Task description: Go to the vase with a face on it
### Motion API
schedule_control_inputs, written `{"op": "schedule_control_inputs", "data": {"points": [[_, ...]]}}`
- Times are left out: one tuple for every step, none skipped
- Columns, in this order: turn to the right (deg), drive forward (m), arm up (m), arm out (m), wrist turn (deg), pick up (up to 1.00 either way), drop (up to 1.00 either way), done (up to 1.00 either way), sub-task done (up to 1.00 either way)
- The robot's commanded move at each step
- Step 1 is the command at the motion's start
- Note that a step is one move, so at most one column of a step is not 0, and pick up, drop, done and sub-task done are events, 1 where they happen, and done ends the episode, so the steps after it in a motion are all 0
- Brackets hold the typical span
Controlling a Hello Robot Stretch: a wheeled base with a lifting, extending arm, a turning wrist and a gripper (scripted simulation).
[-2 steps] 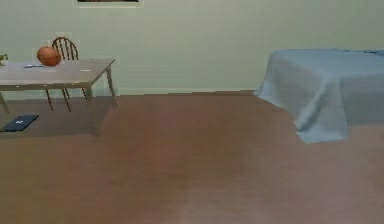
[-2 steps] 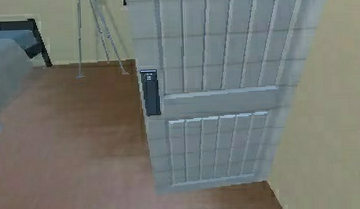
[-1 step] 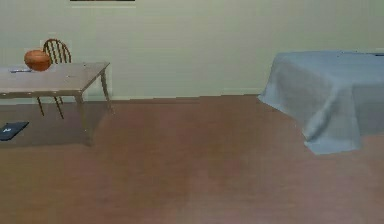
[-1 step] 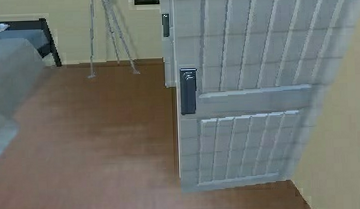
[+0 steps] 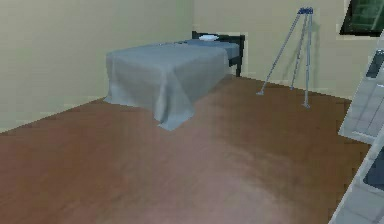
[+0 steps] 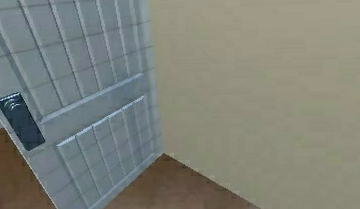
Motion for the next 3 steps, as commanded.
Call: {"op": "schedule_control_inputs", "data": {"points": [[6.0, 0.00, 0.00, 0.00, 0.0, 0.00, 0.00, 0.00, 0.00], [0.0, 0.75, 0.00, 0.00, 0.0, 0.00, 0.00, 0.00, 0.00], [30.0, 0.00, 0.00, 0.00, 0.0, 0.00, 0.00, 0.00, 0.00]]}}
